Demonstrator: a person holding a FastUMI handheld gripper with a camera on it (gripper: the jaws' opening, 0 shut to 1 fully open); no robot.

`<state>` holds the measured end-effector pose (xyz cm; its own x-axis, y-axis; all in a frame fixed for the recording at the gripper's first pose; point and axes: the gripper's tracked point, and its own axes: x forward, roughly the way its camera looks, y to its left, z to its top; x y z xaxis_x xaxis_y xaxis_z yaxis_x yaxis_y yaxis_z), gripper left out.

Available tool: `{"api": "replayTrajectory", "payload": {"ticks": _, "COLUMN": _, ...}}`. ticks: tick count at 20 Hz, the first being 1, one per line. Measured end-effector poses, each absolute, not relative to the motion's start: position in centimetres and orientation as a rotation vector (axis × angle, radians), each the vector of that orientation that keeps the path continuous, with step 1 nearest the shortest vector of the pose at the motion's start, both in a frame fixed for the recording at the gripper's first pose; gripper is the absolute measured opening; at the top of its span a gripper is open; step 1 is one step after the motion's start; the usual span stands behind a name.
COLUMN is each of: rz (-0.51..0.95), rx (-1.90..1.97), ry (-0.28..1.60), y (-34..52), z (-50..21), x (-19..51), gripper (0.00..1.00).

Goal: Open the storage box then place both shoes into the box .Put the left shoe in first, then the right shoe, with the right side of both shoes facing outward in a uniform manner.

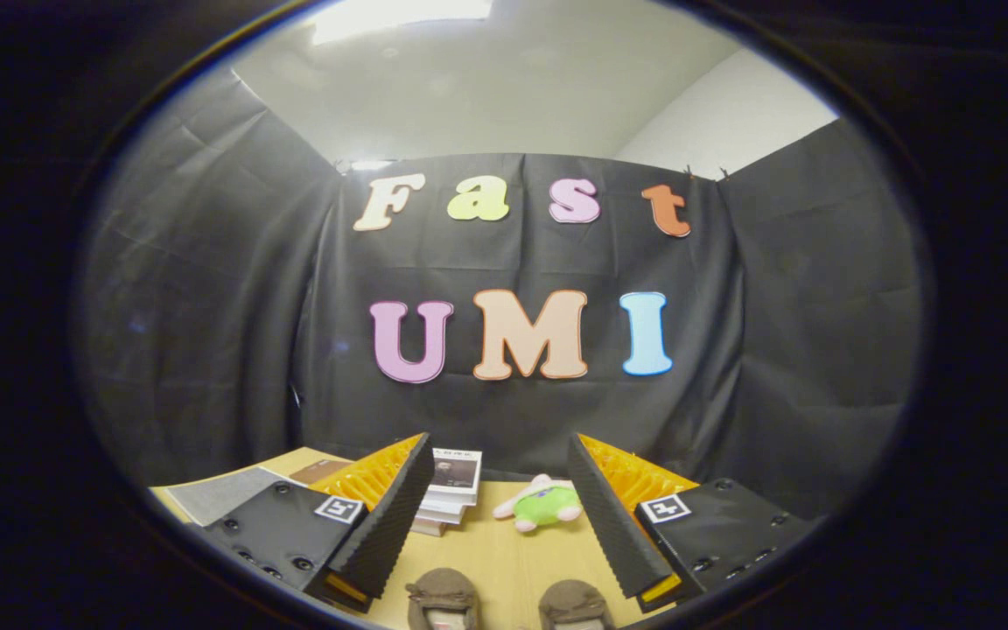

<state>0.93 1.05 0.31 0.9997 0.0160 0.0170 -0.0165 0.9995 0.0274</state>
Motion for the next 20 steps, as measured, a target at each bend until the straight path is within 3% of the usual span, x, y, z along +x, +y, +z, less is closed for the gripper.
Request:
{"api": "replayTrajectory", "payload": {"ticks": 10, "rz": 0.224, "rx": 0.188, "ry": 0.133, "y": 7.0, "z": -4.0, "x": 0.6, "gripper": 0.99}}
{"api": "replayTrajectory", "payload": {"ticks": 15, "rz": 0.367, "rx": 0.403, "ry": 0.37, "y": 11.9, "z": -9.9, "x": -1.5, "gripper": 0.97}}
{"api": "replayTrajectory", "payload": {"ticks": 20, "rz": 0.381, "rx": 0.607, "ry": 0.598, "y": 14.1, "z": -14.8, "x": -3.3, "gripper": 0.97}}
